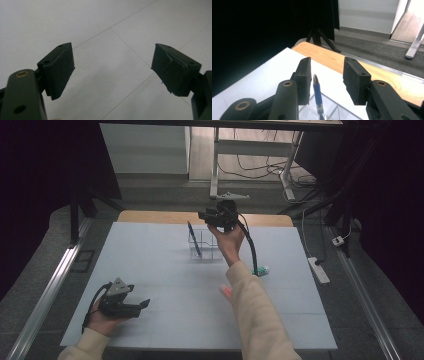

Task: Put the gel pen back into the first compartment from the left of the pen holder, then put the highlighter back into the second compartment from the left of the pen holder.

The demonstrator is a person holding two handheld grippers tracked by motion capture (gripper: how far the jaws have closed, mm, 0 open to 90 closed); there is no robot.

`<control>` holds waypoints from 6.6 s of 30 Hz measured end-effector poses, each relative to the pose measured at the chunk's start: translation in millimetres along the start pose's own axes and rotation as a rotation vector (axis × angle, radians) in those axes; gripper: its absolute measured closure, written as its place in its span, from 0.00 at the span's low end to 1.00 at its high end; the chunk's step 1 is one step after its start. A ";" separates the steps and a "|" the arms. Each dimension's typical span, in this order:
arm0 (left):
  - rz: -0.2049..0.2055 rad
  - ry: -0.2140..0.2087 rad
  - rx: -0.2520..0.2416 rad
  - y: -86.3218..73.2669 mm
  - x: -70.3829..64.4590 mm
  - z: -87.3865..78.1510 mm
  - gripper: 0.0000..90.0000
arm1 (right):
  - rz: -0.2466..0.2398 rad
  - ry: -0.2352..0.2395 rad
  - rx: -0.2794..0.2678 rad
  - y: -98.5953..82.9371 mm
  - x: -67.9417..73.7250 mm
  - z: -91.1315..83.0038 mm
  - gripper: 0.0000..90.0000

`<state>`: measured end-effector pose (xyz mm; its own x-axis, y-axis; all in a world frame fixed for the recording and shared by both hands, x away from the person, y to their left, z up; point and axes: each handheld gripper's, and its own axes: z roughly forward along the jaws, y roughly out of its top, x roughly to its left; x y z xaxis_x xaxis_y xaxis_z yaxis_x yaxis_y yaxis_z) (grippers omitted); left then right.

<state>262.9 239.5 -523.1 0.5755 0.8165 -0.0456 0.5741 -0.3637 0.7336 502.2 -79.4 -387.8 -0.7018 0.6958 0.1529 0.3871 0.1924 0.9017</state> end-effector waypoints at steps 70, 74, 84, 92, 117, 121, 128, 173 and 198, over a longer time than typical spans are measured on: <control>0.008 0.007 0.007 1.7 -0.8 2.1 0.20 | -0.069 0.037 0.266 -112.4 -9.5 -138.8 0.53; 0.008 0.007 0.007 2.0 -0.8 2.4 0.20 | -0.068 0.029 0.300 -123.3 -10.2 -145.0 0.52; 0.015 0.007 0.008 3.0 -1.8 3.0 0.20 | -0.066 0.018 0.366 -142.2 -10.2 -156.5 0.52; 0.015 0.007 0.010 3.1 -1.5 3.6 0.20 | -0.090 0.010 0.412 -146.6 -6.4 -161.5 0.51; 0.017 0.007 0.011 2.7 -1.8 3.7 0.20 | -0.180 0.046 0.668 -156.3 22.2 -142.8 0.50; 0.020 0.007 0.011 2.8 -2.2 3.5 0.20 | -0.184 0.040 0.714 -159.2 25.9 -137.4 0.49; 0.020 0.010 0.010 2.7 -3.0 2.6 0.20 | -0.205 0.030 0.767 -163.4 33.7 -129.9 0.49; 0.033 0.018 -0.002 3.7 -3.4 0.9 0.21 | -0.235 -0.015 0.819 -163.9 36.9 -119.3 0.75; 0.328 -0.095 -0.035 55.3 -52.1 11.5 0.25 | -0.325 0.169 0.767 -143.9 53.9 -104.6 0.75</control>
<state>271.3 171.7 -488.0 0.7788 0.6125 0.1353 0.3298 -0.5833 0.7423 346.1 -142.0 -467.0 -0.9047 0.4234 0.0470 0.4059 0.8233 0.3968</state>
